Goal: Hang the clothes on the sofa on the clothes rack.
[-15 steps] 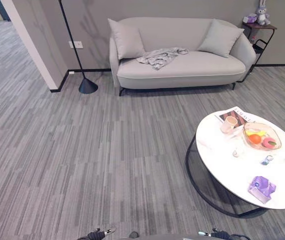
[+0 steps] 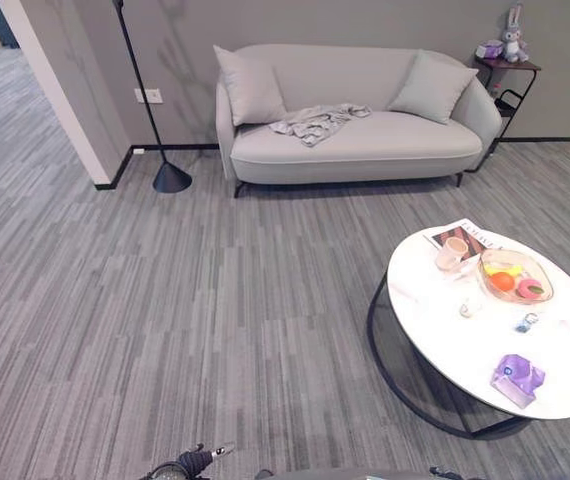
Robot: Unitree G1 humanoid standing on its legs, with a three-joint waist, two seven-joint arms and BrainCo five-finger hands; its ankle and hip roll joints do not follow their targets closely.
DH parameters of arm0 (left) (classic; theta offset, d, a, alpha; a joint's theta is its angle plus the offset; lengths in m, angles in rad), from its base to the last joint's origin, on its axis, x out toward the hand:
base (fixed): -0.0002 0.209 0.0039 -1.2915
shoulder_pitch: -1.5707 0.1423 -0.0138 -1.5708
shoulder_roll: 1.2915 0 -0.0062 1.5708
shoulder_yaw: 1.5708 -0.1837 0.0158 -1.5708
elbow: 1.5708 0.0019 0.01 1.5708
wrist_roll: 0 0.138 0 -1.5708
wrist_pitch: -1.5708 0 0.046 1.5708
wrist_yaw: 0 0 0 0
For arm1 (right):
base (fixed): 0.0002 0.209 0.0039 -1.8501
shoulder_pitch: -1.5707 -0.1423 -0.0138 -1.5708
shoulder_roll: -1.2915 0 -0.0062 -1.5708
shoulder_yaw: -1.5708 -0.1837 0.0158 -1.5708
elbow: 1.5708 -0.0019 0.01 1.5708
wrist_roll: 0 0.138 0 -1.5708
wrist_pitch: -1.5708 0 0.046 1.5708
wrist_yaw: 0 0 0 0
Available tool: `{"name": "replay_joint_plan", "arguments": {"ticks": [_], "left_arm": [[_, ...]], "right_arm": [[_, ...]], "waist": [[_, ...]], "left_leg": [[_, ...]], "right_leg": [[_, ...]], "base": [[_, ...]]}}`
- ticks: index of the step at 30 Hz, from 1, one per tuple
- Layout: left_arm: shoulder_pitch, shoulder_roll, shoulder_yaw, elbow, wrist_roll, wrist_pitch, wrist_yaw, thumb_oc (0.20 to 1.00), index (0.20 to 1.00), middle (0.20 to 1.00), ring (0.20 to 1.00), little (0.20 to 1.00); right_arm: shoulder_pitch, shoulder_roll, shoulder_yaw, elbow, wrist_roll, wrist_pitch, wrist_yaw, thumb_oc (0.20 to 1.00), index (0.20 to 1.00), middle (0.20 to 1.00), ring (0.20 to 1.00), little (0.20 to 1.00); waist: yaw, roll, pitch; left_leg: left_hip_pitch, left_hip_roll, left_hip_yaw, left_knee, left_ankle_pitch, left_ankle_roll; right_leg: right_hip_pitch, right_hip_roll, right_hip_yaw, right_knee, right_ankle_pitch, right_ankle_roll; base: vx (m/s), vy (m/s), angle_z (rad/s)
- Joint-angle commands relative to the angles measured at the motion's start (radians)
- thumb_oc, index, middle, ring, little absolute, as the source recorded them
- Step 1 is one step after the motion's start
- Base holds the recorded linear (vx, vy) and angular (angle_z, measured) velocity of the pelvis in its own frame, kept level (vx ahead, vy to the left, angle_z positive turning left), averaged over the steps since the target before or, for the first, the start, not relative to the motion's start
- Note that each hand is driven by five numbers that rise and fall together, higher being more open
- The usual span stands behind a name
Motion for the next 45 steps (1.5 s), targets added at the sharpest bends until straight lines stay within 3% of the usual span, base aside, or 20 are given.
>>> {"name": "replay_joint_plan", "arguments": {"ticks": [1,35,40,43,44,45], "left_arm": [[-0.046,-0.026,-0.022,0.023,0.01,-0.005,0.007,1.0,1.0,1.0,1.0,1.0],[-0.046,-0.036,-0.036,0.035,0.029,-0.001,0.011,1.0,1.0,1.0,1.0,1.0],[-0.04,-0.037,-0.023,0.026,0.027,0.001,0.003,1.0,1.0,1.0,1.0,1.0],[-0.041,-0.039,-0.021,0.014,0.019,0.004,-0.003,1.0,1.0,1.0,1.0,1.0],[-0.041,-0.039,-0.021,0.014,0.019,0.004,-0.003,1.0,1.0,1.0,1.0,1.0],[-0.048,-0.041,-0.014,0.006,-0.001,0.002,-0.006,1.0,1.0,1.0,1.0,1.0]], "right_arm": [[-0.036,-0.042,-0.04,0.021,0.021,-0.017,-0.016,1.0,1.0,1.0,1.0,1.0],[-0.019,-0.046,-0.04,0.023,0.025,-0.03,-0.016,1.0,1.0,1.0,1.0,1.0],[-0.008,-0.046,-0.047,0.008,0.024,-0.033,-0.013,1.0,1.0,1.0,1.0,1.0],[-0.001,-0.056,-0.047,-0.015,0.031,-0.033,-0.016,1.0,1.0,1.0,1.0,1.0],[-0.001,-0.056,-0.047,-0.015,0.031,-0.033,-0.016,1.0,1.0,1.0,1.0,1.0],[-0.005,-0.068,-0.047,-0.055,0.045,-0.033,-0.019,1.0,1.0,1.0,1.0,1.0]], "waist": [[0.002,0.06,0.009],[-0.021,0.06,-0.014],[-0.018,0.056,0.007],[-0.014,0.028,0.054],[-0.014,0.028,0.054],[0.015,0.005,0.137]], "left_leg": [[0.018,0.012,0.113,0.007,-0.026,-0.019],[0.039,0.032,0.11,0.007,-0.028,-0.017],[0.064,0.069,0.114,0.017,0.03,-0.013],[-0.07,0.082,0.094,0.277,0.011,-0.008],[-0.071,0.082,0.094,0.278,0.011,-0.008],[-0.27,0.047,0.055,0.594,-0.011,0.0]], "right_leg": [[0.014,0.009,-0.013,0.002,0.03,0.015],[0.01,0.037,0.003,0.002,0.027,0.012],[0.015,0.059,0.007,0.002,0.023,0.012],[0.013,0.047,0.011,0.002,0.04,0.006],[0.013,0.047,0.011,0.002,0.04,0.006],[0.034,0.041,0.01,0.002,0.068,-0.006]], "base": [[0.02,-0.051,0.0],[0.01,-0.016,0.0],[0.04,-0.088,-0.01],[-0.06,-0.165,0.05],[-0.17,-0.321,0.44],[-0.14,-0.232,0.57]]}}
